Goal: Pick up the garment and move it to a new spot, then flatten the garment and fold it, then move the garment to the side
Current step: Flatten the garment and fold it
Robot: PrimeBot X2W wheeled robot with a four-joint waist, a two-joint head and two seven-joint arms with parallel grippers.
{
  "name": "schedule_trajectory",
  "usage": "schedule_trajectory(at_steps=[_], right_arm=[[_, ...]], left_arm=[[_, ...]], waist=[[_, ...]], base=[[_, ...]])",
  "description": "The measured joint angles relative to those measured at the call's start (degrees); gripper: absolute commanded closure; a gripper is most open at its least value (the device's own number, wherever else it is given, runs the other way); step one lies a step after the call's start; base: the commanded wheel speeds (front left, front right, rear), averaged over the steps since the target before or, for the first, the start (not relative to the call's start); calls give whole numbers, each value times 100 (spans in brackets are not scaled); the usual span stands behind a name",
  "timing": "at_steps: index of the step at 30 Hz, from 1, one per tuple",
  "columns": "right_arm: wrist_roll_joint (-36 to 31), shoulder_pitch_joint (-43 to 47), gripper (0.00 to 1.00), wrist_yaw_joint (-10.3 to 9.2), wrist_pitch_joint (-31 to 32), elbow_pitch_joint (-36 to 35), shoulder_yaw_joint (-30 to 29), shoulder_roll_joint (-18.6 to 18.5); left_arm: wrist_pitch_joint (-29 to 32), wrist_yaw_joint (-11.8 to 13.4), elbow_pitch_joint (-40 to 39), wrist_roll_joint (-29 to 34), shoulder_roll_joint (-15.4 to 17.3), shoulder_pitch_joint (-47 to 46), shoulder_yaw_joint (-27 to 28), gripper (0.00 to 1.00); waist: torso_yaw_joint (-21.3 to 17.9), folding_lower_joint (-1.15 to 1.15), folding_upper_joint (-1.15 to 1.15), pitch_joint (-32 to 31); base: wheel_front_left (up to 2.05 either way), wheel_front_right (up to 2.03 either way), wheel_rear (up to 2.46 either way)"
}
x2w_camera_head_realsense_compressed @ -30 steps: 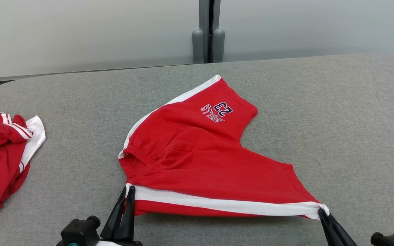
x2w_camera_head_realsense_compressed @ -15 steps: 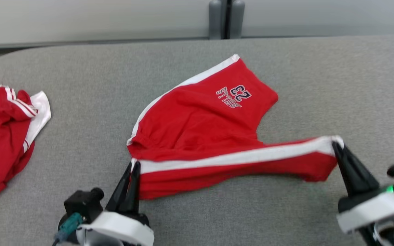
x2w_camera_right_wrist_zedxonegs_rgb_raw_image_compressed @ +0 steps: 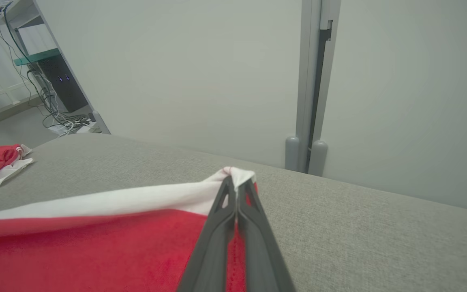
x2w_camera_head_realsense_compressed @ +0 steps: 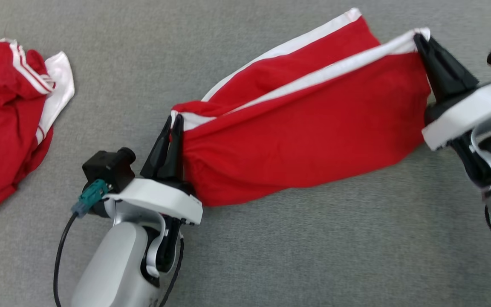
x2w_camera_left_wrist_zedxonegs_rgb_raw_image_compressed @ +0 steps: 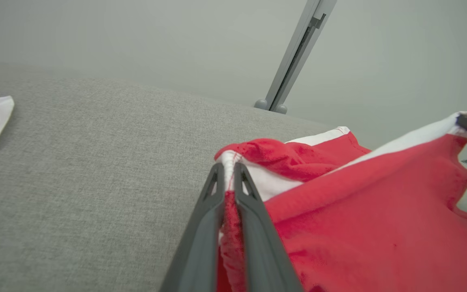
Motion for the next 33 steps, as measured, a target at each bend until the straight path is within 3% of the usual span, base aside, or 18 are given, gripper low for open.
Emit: schedule_trajectory(at_steps=[13,14,15,16,17,18,20,27,30,33], right_arm=[[761,-1752,100,0,-466,1801,1229,-66],[813,-1823,100,0,-500,1898,1324,-47],[877,-1888,86,0,-555,1981,1424,-29],[934,-1956,62,0,-588,2078,1522,-1],[991,-2012,48,0,-616,2150,1621,15],[1034,-2057,0,0,-693,2207,1695,24],[1118,-2115,0,0,-891,2302,1833,33],[1206,-2031,0,-1,-1391,2305,2083,8],[1025,-1825,0,-3,-1430,2293,1825,2],[670,-1580,0,-4,-1440,1917,1198,81]], left_arm=[[-466,-43,1038,-778,-46,-1091,-555,100],[-489,-41,1105,-859,-46,-1149,-600,93],[-498,-40,1178,-913,-45,-1206,-657,65],[-509,-40,1225,-1040,-46,-1235,-688,29],[-539,-40,1261,-1168,-44,-1250,-728,0],[-556,-41,1301,-1240,-42,-1261,-778,0],[-592,-42,1365,-1433,-48,-1293,-858,0],[-806,183,1329,-1212,-45,-1287,-687,0],[-817,280,873,-837,-42,-1170,-274,0],[-826,337,447,-398,-46,-925,77,0]], waist=[[608,0,0,619],[619,0,0,636],[625,0,0,647],[621,0,0,649],[613,0,0,649],[609,0,0,644],[602,0,0,621],[498,0,0,481],[400,0,0,416],[267,0,0,347]], base=[[0,0,0],[0,0,0],[0,0,0],[0,0,0],[0,0,0],[0,0,0],[0,0,0],[0,0,0],[0,0,0],[0,0,0]])
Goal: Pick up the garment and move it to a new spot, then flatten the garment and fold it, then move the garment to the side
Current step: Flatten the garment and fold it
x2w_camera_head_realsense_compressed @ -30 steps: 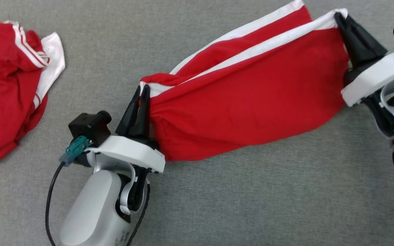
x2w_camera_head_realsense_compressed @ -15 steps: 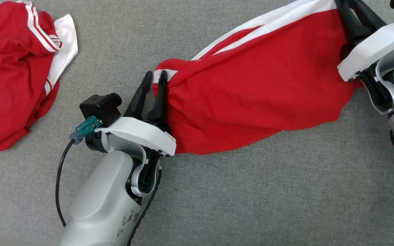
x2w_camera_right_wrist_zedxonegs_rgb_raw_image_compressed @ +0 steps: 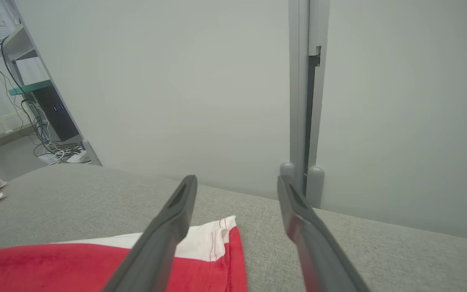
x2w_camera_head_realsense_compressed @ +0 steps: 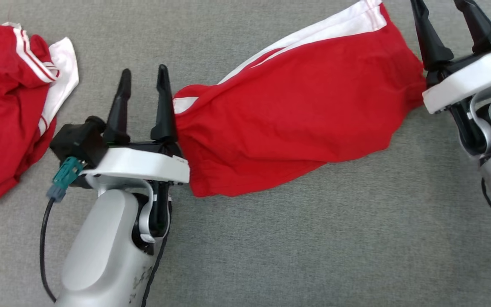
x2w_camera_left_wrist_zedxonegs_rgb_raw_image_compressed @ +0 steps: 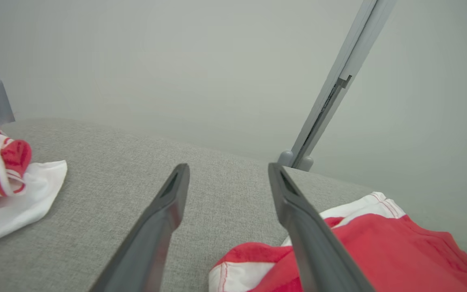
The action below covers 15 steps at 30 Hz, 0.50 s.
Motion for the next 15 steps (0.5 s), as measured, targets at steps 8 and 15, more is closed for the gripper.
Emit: schedule_trajectory(at_steps=[8,15], right_arm=[[-879,1309,0,0,-5,-1096,-1363,328],[-1535,2497,0,-1,-7,-1737,-2124,470]], left_arm=[[-1,-27,-579,1080,7,373,467,0],[-1,-85,-487,1550,29,786,513,0]], waist=[[-316,0,0,-276],[-501,0,0,-606]], base=[[0,0,0],[0,0,0]])
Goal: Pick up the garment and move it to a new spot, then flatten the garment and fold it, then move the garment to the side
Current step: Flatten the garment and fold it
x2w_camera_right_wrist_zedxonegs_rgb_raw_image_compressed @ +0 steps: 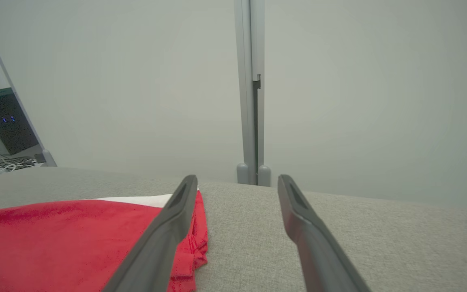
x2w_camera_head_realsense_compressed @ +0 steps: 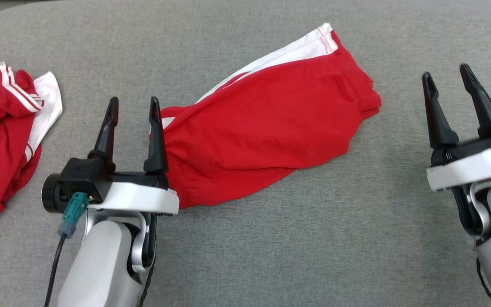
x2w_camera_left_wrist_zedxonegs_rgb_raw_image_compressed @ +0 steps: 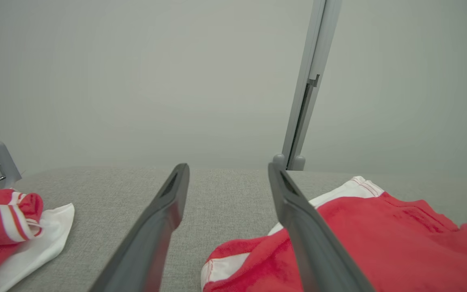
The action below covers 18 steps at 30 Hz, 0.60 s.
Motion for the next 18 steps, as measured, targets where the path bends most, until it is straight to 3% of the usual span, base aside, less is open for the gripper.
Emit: schedule_trajectory(at_steps=[8,18], right_arm=[[-557,1267,0,0,259,-853,-694,363],[-902,2191,0,0,748,-1690,-1173,826]], left_arm=[[0,-42,318,235,86,454,-2,0],[0,20,508,283,141,758,19,0]], waist=[[-205,0,0,-370],[-329,0,0,-636]], base=[[0,0,0],[0,0,0]])
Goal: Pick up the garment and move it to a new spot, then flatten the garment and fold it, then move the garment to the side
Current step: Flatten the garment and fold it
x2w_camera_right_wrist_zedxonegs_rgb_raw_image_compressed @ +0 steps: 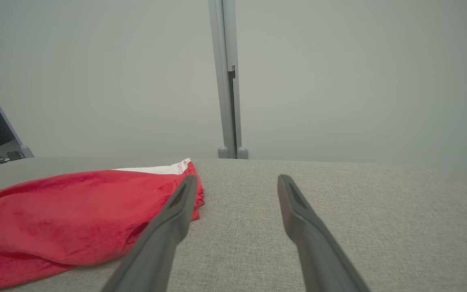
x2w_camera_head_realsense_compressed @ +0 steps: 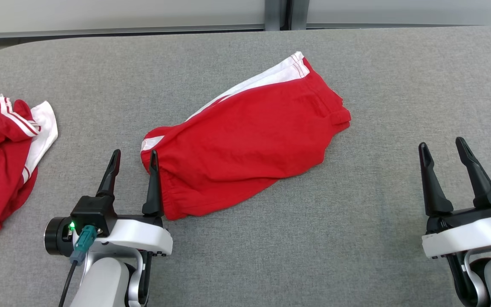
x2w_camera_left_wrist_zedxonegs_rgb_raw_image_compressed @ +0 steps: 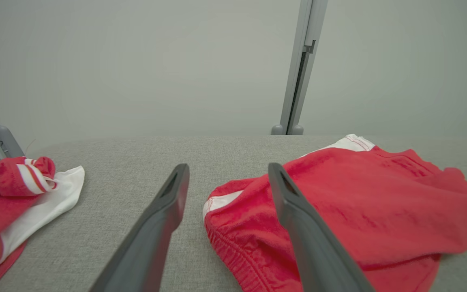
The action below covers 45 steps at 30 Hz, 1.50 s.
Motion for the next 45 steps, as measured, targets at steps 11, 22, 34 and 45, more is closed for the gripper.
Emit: schedule_trajectory(at_steps=[11,22,34,45], right_arm=[[-121,182,0,0,226,-302,-124,115],[-122,201,0,0,297,-337,-145,156],[118,-804,0,0,466,769,338,-152],[398,-2482,0,0,267,2982,1043,-65]], left_arm=[[2,41,48,-60,29,36,10,0],[20,88,77,-137,25,12,-29,0],[12,99,-24,-177,-58,-293,-167,0],[10,108,-73,-229,-144,-480,-274,0]], waist=[[-44,0,0,-39],[-15,0,0,-42],[373,0,0,399],[754,0,0,793]], base=[[0,0,0],[0,0,0],[0,0,0],[0,0,0]])
